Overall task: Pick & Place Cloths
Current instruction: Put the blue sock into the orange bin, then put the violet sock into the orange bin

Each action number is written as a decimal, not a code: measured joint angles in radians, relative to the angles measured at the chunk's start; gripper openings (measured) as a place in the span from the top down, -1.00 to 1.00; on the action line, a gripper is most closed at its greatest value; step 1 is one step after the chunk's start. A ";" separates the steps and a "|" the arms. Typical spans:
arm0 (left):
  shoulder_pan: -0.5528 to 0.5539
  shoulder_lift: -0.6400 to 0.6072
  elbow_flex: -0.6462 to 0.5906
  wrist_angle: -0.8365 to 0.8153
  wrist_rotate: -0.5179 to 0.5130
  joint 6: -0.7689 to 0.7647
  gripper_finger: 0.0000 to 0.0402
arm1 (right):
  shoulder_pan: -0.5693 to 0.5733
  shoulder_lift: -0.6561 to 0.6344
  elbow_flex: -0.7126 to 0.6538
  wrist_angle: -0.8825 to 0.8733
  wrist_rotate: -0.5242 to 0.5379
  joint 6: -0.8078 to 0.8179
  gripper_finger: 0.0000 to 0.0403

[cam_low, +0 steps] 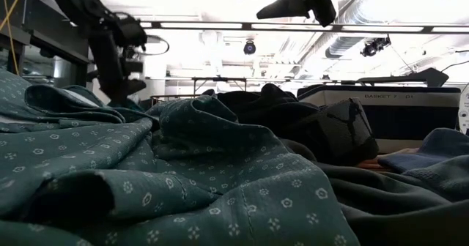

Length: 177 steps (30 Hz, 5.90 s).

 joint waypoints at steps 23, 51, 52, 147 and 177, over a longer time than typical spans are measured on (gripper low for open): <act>0.055 -0.074 0.000 0.015 0.114 0.001 0.07 | 0.025 0.001 0.000 -0.033 -0.026 0.011 -0.21; -0.268 -0.318 0.000 0.092 0.596 0.026 0.37 | 0.223 -0.002 0.000 -0.757 -0.710 0.353 -0.21; -0.276 -0.318 0.000 0.092 0.596 0.026 0.37 | 0.231 0.010 0.000 -0.751 -0.722 0.327 -0.21; -0.528 -0.080 0.000 0.812 0.315 0.516 -0.07 | -0.547 0.121 0.064 0.459 -0.495 -0.951 0.98; -0.634 -0.067 0.000 0.735 0.271 0.501 0.88 | -0.481 0.116 0.064 0.425 -0.619 -0.882 0.79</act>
